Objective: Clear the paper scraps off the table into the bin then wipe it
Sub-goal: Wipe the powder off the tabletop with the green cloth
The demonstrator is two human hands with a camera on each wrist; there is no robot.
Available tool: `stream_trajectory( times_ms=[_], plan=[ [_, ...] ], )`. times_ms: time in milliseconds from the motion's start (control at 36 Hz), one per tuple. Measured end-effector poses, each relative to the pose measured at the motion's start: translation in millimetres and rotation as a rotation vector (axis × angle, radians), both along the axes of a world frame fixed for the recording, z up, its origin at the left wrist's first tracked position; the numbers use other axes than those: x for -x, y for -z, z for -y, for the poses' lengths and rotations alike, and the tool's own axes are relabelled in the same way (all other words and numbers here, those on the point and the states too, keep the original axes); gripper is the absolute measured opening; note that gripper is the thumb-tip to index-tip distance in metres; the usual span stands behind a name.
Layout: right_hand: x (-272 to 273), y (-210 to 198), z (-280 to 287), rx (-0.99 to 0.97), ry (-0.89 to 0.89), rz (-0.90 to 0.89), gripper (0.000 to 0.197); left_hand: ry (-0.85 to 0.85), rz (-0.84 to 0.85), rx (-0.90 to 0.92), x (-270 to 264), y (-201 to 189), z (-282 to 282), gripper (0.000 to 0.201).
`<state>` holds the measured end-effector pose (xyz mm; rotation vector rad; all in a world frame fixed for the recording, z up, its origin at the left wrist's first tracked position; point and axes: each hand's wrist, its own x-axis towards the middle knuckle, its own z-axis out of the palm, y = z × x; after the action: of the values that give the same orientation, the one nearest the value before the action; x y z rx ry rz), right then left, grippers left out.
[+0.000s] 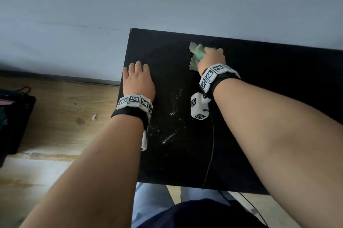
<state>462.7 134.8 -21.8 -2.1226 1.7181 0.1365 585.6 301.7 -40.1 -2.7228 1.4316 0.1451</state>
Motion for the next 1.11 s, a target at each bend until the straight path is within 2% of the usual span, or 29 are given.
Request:
stream_trajectory(
  times_ms=[111, 194, 250, 333, 417, 500, 583, 639, 806, 889, 944, 1111],
  plan=[
    [-12.6, -5.3, -2.1, -0.044, -0.095, -0.084, 0.034, 0.016, 0.011, -0.01, -14.1, 1.9, 2.1, 0.04],
    [-27.9, 1.0, -12.2, -0.057, -0.115, 0.009, 0.038, 0.026, 0.002, -0.028, -24.1, 2.3, 3.5, 0.042],
    [-45.2, 0.6, -17.4, -0.125, -0.072, 0.078, 0.04, 0.033, 0.001, -0.038, -29.8, 3.0, 4.7, 0.042],
    [-70.8, -2.9, -19.4, -0.341, 0.117, 0.19, 0.051, 0.037, 0.003, -0.044, -37.8, 4.2, 7.3, 0.041],
    [-80.2, 3.8, -15.0, -0.377, 0.142, 0.238, 0.056, 0.042, 0.007, -0.037, -44.8, 4.1, 11.7, 0.039],
    [-76.5, 3.6, -4.7, -0.338, 0.197, 0.258, 0.054, 0.05, 0.009, -0.031, -50.0, 4.5, 17.1, 0.038],
    [-62.3, 6.8, 10.7, -0.104, 0.15, 0.229, 0.041, 0.055, 0.007, -0.027, -54.1, 5.5, 23.4, 0.039],
    [-50.3, 11.0, 22.8, 0.019, 0.118, 0.143, 0.036, 0.056, 0.0, -0.021, -55.6, 6.4, 26.8, 0.04],
    [-57.8, 7.7, 28.1, -0.018, 0.21, -0.201, 0.047, 0.054, -0.02, -0.027, -62.4, 11.2, 28.3, 0.04],
    [-82.3, 27.7, 35.1, 0.05, 0.19, -0.101, 0.045, 0.047, -0.019, -0.041, -69.4, 13.9, 24.9, 0.039],
    [-95.9, 40.5, 34.9, 0.06, 0.134, -0.115, 0.041, 0.038, -0.018, -0.045, -74.5, 14.7, 21.4, 0.037],
    [-121.3, 48.4, 17.5, 0.089, 0.076, -0.133, 0.054, 0.0, -0.033, -0.055, -91.1, 15.9, 7.1, 0.041]
  ],
)
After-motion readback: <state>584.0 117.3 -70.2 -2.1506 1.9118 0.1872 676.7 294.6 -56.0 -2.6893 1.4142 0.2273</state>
